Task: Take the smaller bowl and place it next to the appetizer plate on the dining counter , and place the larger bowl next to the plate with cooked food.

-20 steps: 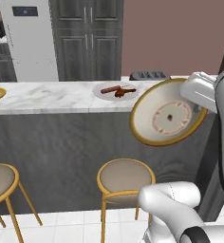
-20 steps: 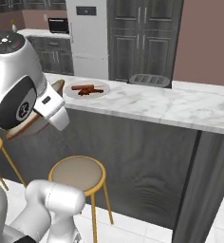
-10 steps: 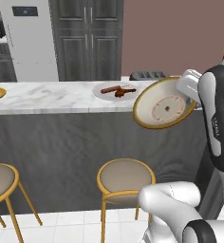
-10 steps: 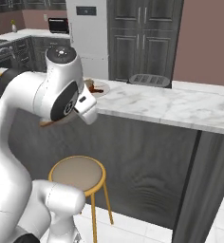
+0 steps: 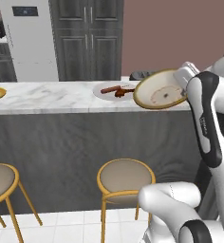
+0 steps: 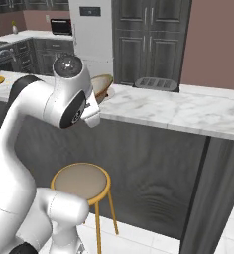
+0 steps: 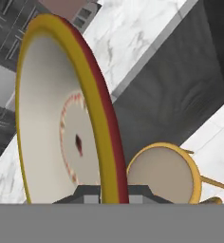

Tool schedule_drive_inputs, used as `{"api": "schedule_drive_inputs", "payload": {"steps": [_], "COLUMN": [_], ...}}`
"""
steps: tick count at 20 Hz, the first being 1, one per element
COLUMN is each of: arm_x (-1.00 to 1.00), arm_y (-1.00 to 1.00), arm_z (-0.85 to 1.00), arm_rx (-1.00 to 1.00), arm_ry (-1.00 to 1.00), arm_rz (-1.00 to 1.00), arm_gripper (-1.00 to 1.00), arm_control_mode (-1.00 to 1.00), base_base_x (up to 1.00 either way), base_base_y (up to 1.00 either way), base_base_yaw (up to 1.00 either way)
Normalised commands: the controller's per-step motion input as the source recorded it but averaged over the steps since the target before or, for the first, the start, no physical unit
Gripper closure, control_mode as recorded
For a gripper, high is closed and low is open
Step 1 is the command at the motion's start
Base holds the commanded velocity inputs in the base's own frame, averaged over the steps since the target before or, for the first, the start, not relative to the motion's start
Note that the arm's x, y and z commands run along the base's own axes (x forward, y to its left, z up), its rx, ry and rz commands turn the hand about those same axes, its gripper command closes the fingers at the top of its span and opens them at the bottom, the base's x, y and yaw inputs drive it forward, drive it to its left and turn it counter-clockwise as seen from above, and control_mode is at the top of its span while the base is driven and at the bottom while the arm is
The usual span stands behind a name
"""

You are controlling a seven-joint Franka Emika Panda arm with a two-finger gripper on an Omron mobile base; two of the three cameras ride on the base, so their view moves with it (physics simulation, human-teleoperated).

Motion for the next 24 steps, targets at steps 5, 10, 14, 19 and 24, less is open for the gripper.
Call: {"api": "schedule_drive_inputs", "payload": {"steps": [5,10,14,19,24], "arm_x": [0.32,0.5,0.63,0.76,0.84], "arm_y": [-0.19,-0.27,-0.19,-0.1,-0.27], "arm_z": [0.16,0.25,0.05,-0.21,-0.46], "arm_rx": [0.09,0.1,0.18,0.19,0.04], "arm_ry": [0.04,0.2,0.24,0.17,0.05], "arm_rz": [-0.23,-0.14,-0.01,0.0,-0.07], "arm_gripper": [1.0,1.0,1.0,1.0,1.0], "arm_control_mode": [-1.0,-1.0,-1.0,-1.0,-1.0], "base_base_x": [0.0,0.0,0.0,0.0,0.0], "base_base_y": [0.0,0.0,0.0,0.0,0.0], "base_base_yaw": [0.0,0.0,0.0,0.0,0.0]}}
